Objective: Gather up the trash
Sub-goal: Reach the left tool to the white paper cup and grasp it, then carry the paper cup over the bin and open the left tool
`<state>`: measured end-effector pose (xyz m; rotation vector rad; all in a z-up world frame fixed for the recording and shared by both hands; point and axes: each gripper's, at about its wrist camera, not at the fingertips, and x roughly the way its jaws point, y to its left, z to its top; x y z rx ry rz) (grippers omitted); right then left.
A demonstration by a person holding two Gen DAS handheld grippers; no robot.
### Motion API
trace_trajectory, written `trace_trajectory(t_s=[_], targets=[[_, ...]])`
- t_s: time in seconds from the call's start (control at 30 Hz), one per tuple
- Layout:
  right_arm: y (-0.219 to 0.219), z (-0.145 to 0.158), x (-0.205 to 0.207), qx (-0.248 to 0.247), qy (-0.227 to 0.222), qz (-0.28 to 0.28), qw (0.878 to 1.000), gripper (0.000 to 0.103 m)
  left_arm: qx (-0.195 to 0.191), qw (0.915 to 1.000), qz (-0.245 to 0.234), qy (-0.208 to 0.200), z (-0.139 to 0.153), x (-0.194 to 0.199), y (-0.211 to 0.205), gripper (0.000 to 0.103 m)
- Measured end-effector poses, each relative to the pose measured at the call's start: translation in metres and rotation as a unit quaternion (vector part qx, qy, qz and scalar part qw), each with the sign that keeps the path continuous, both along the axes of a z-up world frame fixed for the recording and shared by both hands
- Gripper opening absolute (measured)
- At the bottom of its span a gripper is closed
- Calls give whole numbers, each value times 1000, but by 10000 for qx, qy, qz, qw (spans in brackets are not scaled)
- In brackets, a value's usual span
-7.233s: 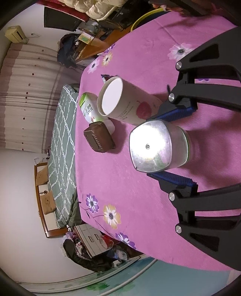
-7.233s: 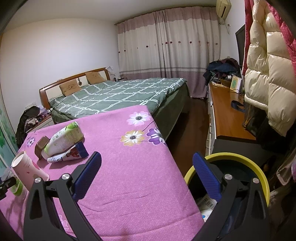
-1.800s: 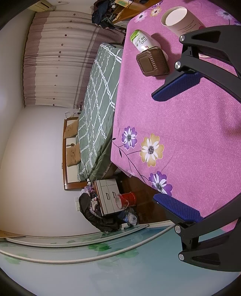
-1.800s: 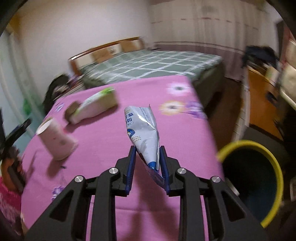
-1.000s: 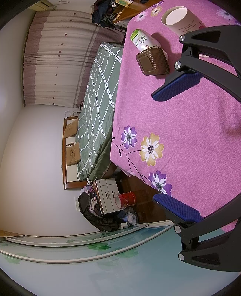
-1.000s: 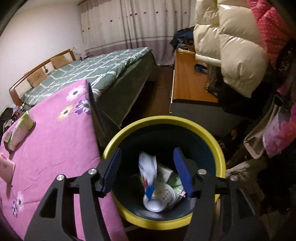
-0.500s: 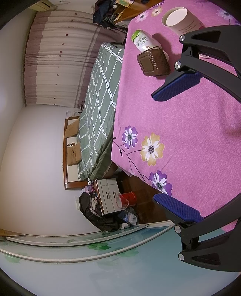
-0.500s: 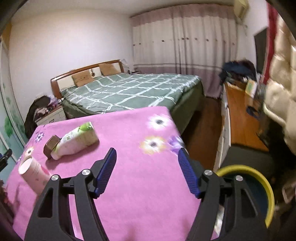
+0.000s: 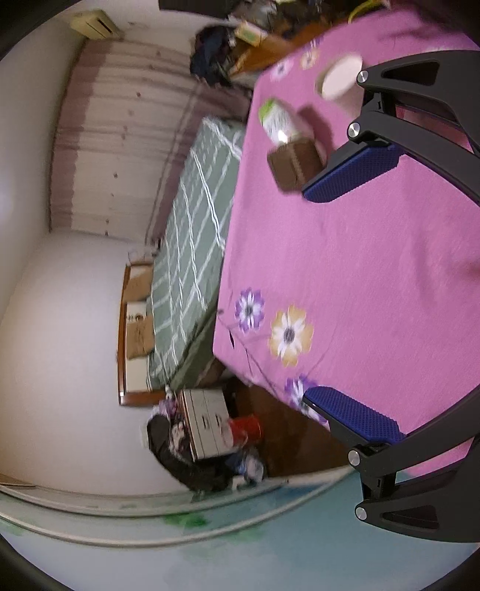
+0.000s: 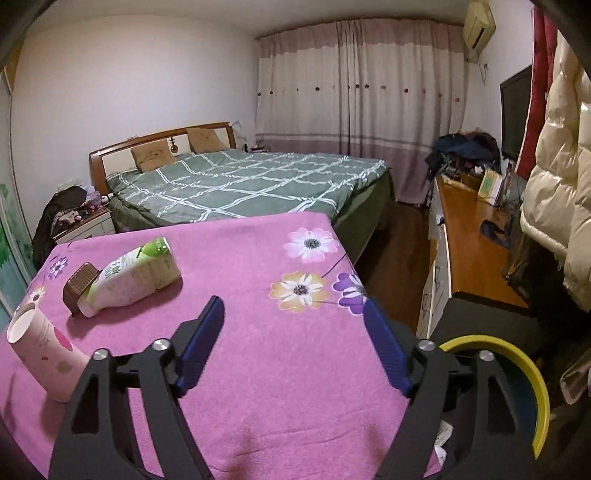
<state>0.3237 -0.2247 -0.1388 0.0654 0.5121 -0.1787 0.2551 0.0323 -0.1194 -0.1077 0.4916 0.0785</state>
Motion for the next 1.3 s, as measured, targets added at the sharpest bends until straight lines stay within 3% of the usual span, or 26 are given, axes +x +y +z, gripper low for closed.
trace_trajectory(t_s=[0.2,0.4,0.5,0.8,1.03,1.17,1.3], targets=[[-4,1,3,61,77,-26,9999,80,-118,9936,-1061,372,0,-24,-36,98],[-5,0,2,71,76,-23,9999,85,-63,9739,-2177,634,2,-27,-98,98],[-5,0,3,105,94,-34,9999,85,-57,9656,-2459,844,-3,-14,-122,98],[-8,-2,5,184,175,-49,9997,86,32,9639,-2357,1240,-20,28,-145,98],[-9,-3,6,191,219,-53,9996,86,11,9650,-2275,1306,-26,41,-137,79],[-12,-5,7,223,251,-71,9994,86,0,9638,-2315,1319,-28,43,-137,58],[-12,-6,6,225,242,-75,9994,86,27,9648,-2325,1226,-25,41,-137,57]])
